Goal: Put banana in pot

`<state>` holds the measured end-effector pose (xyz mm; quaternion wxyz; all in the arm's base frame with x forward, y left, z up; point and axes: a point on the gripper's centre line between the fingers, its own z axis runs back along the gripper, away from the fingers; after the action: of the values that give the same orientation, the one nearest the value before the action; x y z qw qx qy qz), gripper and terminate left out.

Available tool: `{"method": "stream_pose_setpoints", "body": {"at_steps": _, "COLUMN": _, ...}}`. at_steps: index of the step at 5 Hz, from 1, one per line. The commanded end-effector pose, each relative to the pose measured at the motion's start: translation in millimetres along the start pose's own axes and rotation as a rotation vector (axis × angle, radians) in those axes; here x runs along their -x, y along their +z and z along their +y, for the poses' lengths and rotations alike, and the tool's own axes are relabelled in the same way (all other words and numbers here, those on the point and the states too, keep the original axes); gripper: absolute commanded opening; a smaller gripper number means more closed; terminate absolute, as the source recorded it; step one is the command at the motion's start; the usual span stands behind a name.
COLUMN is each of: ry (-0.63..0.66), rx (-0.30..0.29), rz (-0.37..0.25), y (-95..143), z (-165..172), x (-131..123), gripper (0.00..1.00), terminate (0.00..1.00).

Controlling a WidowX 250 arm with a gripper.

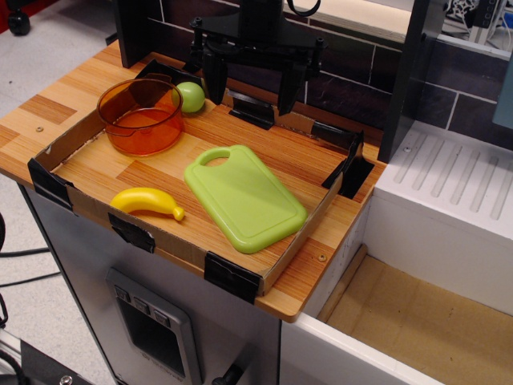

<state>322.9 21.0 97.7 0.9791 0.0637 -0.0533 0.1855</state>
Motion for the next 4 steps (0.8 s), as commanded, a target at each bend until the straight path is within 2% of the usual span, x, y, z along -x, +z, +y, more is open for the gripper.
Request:
{"method": "stream_pose_setpoints", "body": {"at_steps": 1, "ry": 0.000, "rx": 0.000, "rz": 0.000, "y": 0.0, "z": 0.0, "x": 0.0, "gripper": 1.00, "terminate": 0.00}}
{"method": "stream_pose_setpoints", "body": {"at_steps": 2, "ry": -0.248, "rx": 0.049, "rz": 0.012, "y": -6.9, "z": 11.0, "x": 4.2, "gripper": 1.00, "terminate": 0.00}}
{"method": "stream_pose_setpoints", "body": {"at_steps": 3, "ry": -0.493, "rx": 0.112, "rz": 0.001, "y": -1.7, "z": 22.2, "x": 13.7, "gripper": 1.00, "terminate": 0.00}}
{"method": "stream_pose_setpoints", "body": {"at_steps": 4, "ry": -0.743, "rx": 0.124, "rz": -0.001, "y": -6.1, "z": 37.2, "x": 22.6, "gripper": 1.00, "terminate": 0.00}}
